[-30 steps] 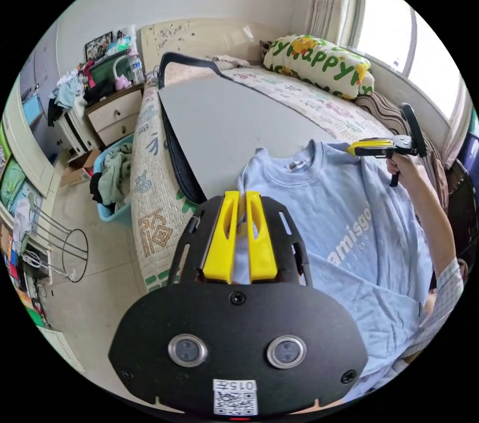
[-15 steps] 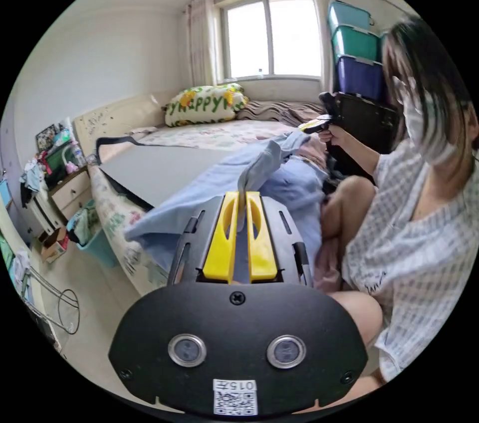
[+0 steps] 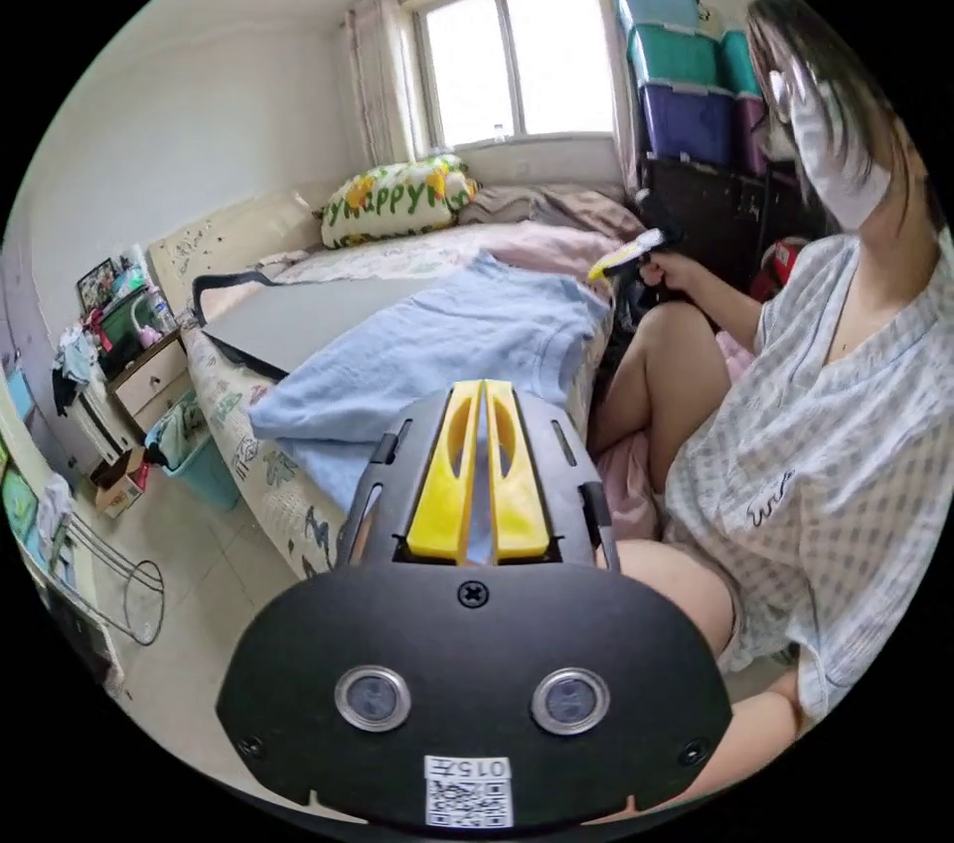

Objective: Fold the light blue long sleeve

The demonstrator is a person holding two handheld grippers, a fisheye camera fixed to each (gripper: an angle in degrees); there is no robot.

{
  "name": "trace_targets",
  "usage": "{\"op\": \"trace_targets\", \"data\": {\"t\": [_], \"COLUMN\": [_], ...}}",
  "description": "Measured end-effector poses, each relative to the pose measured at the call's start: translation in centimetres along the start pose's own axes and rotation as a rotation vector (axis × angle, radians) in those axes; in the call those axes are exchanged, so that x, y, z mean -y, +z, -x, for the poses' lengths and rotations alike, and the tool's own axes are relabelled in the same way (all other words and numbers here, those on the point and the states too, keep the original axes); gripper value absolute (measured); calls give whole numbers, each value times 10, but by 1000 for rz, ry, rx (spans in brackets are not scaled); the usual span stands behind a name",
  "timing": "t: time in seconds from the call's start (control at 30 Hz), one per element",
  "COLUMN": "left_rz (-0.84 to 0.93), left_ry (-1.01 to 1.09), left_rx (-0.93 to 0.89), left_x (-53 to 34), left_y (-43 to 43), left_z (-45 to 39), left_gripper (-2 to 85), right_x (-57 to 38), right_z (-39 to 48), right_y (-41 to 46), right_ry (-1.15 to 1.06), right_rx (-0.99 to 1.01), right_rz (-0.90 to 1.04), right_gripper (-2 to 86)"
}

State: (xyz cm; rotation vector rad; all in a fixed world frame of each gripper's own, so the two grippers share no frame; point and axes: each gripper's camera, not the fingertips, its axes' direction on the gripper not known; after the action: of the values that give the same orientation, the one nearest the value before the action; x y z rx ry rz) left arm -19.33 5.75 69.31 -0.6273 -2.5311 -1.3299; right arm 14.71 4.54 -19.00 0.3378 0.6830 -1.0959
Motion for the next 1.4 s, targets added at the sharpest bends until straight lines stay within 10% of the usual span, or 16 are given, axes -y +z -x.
{"op": "trace_targets", "data": {"t": [0.2, 0.3, 0.7, 1.03, 1.4], "left_rz": [-424, -367, 255, 241, 146], "left_ry": [-374, -406, -816, -867, -762], "left_rx": [224, 178, 281, 4, 253], "left_x": [47, 80, -30, -61, -13], "left_y": [-33, -23, 81, 130, 110], "left_z": [101, 149, 347, 401, 388], "left_gripper": [97, 102, 109, 54, 13], "right_x": [56, 94, 165, 176, 189], "right_z": [37, 42, -96, -89, -56], "right_y": [-42, -44, 76, 141, 140], "right_ry": [-61, -71, 268, 190, 125], "right_rx": [-303, -402, -298, -284, -496], "right_rz": [-549, -677, -13, 141, 36], "right_gripper": [13, 4, 112, 74, 47]}}
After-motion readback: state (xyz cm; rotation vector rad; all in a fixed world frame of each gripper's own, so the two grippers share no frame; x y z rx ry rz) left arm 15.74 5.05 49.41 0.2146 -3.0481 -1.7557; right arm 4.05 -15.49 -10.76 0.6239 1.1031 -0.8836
